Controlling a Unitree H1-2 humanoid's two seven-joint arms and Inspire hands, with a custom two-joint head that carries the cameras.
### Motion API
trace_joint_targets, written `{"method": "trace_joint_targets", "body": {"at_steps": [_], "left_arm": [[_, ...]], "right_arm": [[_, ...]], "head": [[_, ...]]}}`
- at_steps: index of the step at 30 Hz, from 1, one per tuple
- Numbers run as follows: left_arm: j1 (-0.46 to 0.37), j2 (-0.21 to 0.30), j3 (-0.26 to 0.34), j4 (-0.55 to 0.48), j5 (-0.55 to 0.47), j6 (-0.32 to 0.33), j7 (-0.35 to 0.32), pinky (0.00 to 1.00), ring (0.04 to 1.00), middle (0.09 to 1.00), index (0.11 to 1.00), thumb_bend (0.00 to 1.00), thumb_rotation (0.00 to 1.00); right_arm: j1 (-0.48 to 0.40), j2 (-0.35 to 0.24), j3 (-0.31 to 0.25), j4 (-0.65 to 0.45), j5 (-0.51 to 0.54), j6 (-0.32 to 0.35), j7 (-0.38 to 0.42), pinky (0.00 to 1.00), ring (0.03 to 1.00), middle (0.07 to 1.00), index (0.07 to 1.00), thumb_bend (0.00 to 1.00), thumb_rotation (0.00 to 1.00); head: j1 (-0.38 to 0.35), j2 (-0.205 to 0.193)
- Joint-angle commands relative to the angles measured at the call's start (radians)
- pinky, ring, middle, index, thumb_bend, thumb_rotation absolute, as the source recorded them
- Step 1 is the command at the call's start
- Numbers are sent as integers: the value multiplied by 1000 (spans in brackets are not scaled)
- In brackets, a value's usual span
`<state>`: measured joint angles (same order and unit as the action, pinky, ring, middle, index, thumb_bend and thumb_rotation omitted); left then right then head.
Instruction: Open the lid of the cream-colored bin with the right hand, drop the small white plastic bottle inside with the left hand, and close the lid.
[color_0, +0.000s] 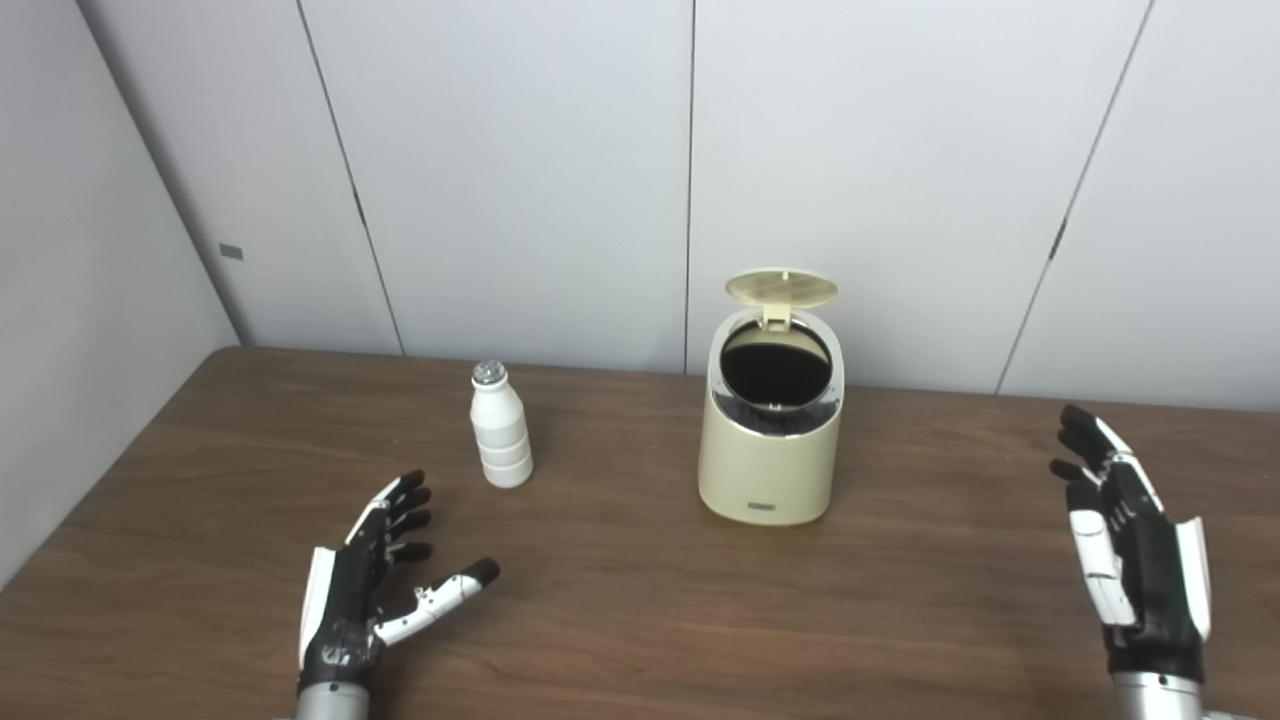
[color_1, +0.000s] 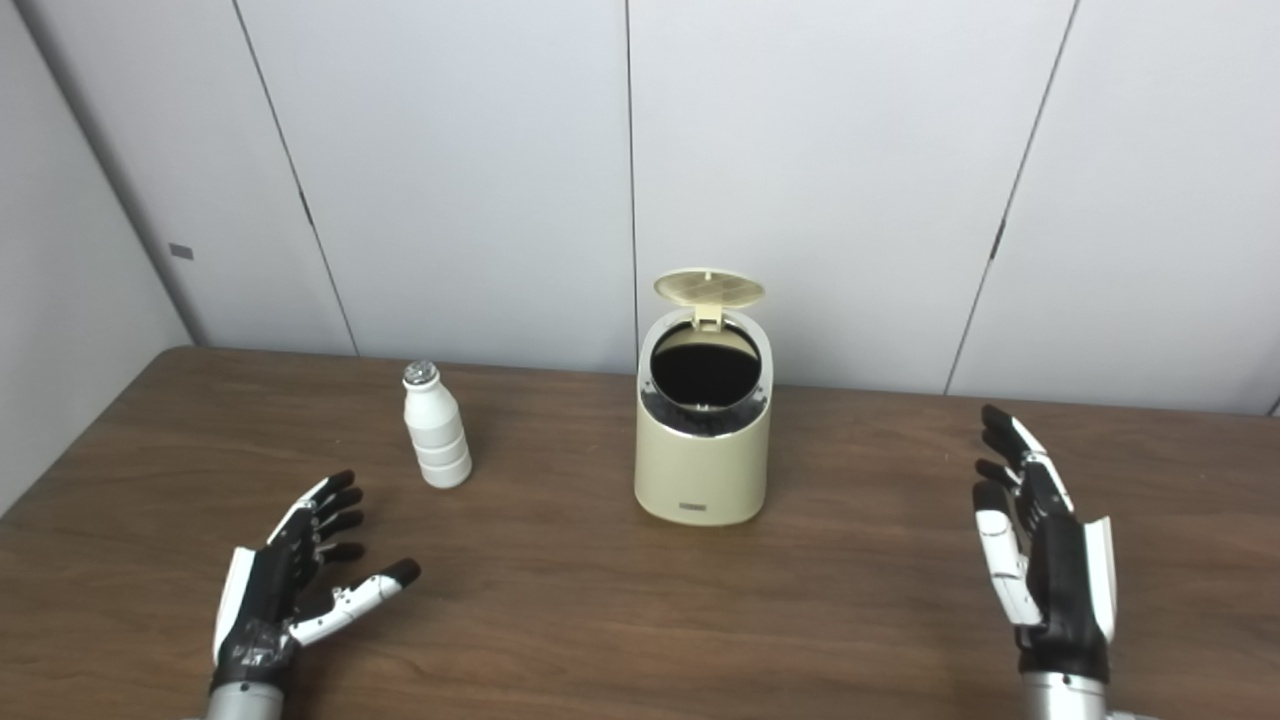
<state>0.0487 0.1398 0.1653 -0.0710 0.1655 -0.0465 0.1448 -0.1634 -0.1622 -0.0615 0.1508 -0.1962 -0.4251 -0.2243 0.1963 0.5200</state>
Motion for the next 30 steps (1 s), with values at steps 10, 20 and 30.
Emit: {"method": "trace_joint_targets", "body": {"at_steps": [10,20,30], "left_arm": [[-75,34,-8,20,71,-11,19,728,792,816,838,1000,304],[-134,49,-20,34,72,32,-2,723,796,827,855,1000,289],[-208,64,-15,39,30,115,-34,710,828,847,865,1000,267]], "right_arm": [[20,-17,0,14,-34,-41,-6,763,859,868,832,222,862],[23,-19,-2,13,-30,-40,3,762,858,868,839,238,894],[25,-17,-2,7,-25,-36,11,767,860,868,838,237,909]], "head": [[-5,-3],[-6,-8],[-6,-10]]}}
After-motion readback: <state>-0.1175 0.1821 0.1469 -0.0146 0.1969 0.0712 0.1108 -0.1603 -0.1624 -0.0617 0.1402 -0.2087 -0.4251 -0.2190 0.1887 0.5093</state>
